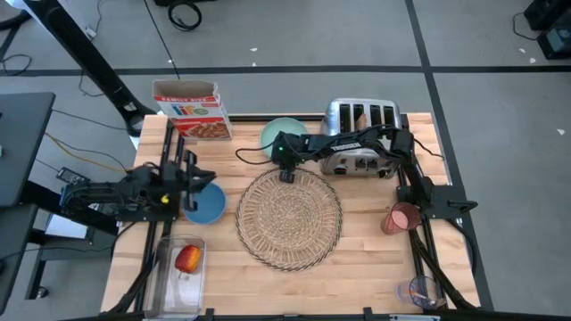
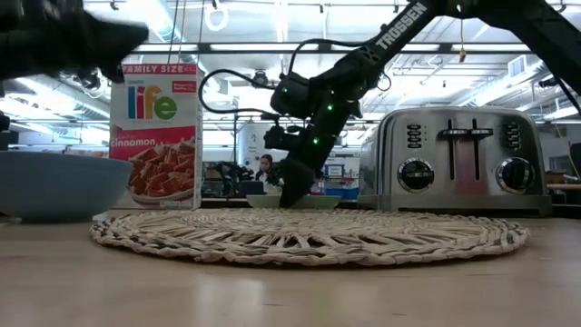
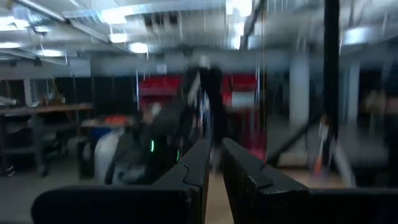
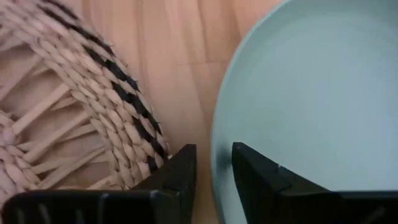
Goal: Arrange a breakfast setting
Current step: Put the light green plate on the brown tablemat
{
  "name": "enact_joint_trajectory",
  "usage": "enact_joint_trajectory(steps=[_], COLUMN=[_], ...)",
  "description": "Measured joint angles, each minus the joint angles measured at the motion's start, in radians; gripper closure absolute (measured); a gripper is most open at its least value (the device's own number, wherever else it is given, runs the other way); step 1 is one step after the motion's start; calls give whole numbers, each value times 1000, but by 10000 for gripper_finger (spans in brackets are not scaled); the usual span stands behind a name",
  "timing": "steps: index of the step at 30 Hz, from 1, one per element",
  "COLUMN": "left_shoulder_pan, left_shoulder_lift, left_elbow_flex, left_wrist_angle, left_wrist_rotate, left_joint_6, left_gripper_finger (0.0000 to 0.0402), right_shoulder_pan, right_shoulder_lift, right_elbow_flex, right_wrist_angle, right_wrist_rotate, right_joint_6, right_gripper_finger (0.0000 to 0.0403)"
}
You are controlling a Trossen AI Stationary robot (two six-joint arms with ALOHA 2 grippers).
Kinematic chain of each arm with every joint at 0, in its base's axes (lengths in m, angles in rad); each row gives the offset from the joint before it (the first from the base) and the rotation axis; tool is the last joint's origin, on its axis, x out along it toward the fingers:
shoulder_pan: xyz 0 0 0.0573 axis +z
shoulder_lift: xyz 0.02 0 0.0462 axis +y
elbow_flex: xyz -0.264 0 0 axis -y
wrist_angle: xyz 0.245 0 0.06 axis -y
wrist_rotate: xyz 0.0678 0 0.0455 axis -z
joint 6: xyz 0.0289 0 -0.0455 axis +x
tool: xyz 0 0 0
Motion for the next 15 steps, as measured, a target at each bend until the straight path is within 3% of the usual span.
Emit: enact_joint_trajectory(steps=[10,15], left_shoulder_pan=[0,0], left_shoulder_lift=[0,0], left_elbow_flex=[0,0], left_wrist_angle=[176,169], left_wrist_rotate=[0,0], left_joint_6=[-90,-90], left_gripper_finger=[351,351], right_shoulder_pan=[-1,12], right_shoulder_lift=[-6,-49], right_elbow_flex=[0,0], right_wrist_angle=[20,8], right_wrist_rotate=[7,47], right_joint_6=[17,8], right_gripper_finger=[385,390])
